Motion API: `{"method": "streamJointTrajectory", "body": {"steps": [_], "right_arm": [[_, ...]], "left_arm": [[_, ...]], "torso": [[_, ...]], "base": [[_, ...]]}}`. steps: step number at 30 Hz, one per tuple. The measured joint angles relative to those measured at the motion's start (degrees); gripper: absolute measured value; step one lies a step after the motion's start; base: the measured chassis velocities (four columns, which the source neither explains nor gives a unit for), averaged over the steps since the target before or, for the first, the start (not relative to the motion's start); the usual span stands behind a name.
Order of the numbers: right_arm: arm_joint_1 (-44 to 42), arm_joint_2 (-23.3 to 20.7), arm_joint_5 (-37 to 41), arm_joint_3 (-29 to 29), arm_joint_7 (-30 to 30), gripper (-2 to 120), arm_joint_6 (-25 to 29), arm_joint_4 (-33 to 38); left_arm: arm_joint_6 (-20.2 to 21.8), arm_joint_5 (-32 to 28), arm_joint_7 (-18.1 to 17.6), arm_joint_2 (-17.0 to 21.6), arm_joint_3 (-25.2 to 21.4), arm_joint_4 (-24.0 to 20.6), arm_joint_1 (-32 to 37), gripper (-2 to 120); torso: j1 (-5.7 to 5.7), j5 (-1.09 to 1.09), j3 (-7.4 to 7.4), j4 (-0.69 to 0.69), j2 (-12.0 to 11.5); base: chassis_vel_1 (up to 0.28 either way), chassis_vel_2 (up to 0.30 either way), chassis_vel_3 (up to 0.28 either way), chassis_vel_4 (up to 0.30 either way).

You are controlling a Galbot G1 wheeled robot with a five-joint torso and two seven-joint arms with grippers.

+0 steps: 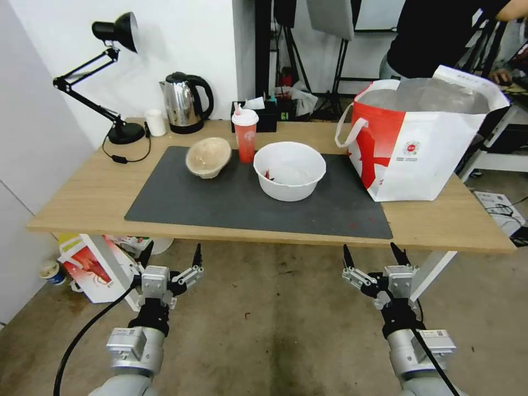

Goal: Pick up the trash from the table and place it into the takeout bag.

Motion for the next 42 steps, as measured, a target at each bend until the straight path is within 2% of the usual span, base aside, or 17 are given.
{"method": "streamJointTrajectory", "body": {"steps": [2,3,4,6,7,9,11,32,36,39,40,42], "right_arm": [[1.47,-4.07,0.60,-0.57,0.63,100,-2.48,1.01],[1.47,-4.07,0.60,-0.57,0.63,100,-2.48,1.01],[2.47,-6.95,1.03,-1.03,1.08,100,-4.29,1.77],[3.77,-10.53,1.58,-1.55,1.65,100,-6.47,2.70],[3.77,-10.53,1.58,-1.55,1.65,100,-6.47,2.70],[5.64,-15.72,2.42,-2.34,2.43,100,-9.66,4.05],[6.25,-17.53,2.86,-2.75,2.47,100,-10.84,4.70],[5.80,-17.51,3.26,-2.52,2.49,100,-10.52,5.27],[6.94,-18.07,6.09,-1.89,2.21,100,-8.83,5.48],[10.74,-21.02,13.12,0.24,1.08,100,-7.79,6.80],[10.74,-21.02,13.12,0.24,1.08,100,-7.79,6.80],[13.80,-24.17,19.01,1.30,1.01,100,-7.84,7.30]], "left_arm": [[0.26,-0.39,0.88,-0.29,0.01,0.22,-0.81,100],[0.26,-0.39,0.88,-0.29,0.01,0.22,-0.81,100],[0.26,-0.45,0.96,-0.36,-0.03,0.30,-1.01,100],[0.20,-0.59,0.98,-0.36,-0.06,0.36,-1.20,100],[0.20,-0.59,0.98,-0.36,-0.06,0.36,-1.20,100],[0.04,-0.69,0.98,-0.32,-0.12,0.39,-1.33,100],[-0.05,-0.69,0.98,-0.30,-0.16,0.39,-1.35,100],[-0.16,-0.74,1.05,-0.09,-0.14,0.23,-1.00,100],[-0.02,-0.73,1.05,-0.09,-0.13,0.33,-0.91,100],[0.17,-0.73,1.05,-0.11,-0.17,0.35,-0.84,100],[0.17,-0.73,1.05,-0.11,-0.17,0.35,-0.84,100],[0.35,-0.71,1.05,-0.18,-0.20,0.35,-0.88,100]], "torso": [[0.01,0.02,0.01,0.07,0.00],[0.01,0.02,0.01,0.07,0.00],[0.00,0.02,0.01,0.08,0.00],[0.00,0.01,0.01,0.08,0.00],[0.00,0.01,0.01,0.08,0.00],[0.01,0.02,0.01,0.08,0.00],[0.01,0.02,0.01,0.09,-0.01],[0.00,0.01,0.00,0.06,0.00],[0.00,0.01,0.00,0.07,0.00],[0.00,0.01,0.00,0.07,0.00],[0.00,0.01,0.00,0.07,0.00],[0.00,0.01,0.00,0.08,0.00]], "base": [[0.000,0.000,0.000,0.000],[0.000,0.000,0.000,0.000],[0.000,0.000,0.000,0.000],[0.000,0.000,0.000,0.000],[0.000,0.000,0.000,0.000],[0.000,0.000,0.000,0.000],[0.000,0.000,0.000,0.000],[0.000,0.000,0.000,0.000],[0.000,0.000,0.000,0.000],[0.000,0.000,0.000,0.000],[0.000,0.000,0.000,0.000],[0.000,0.000,0.000,0.000]]}}
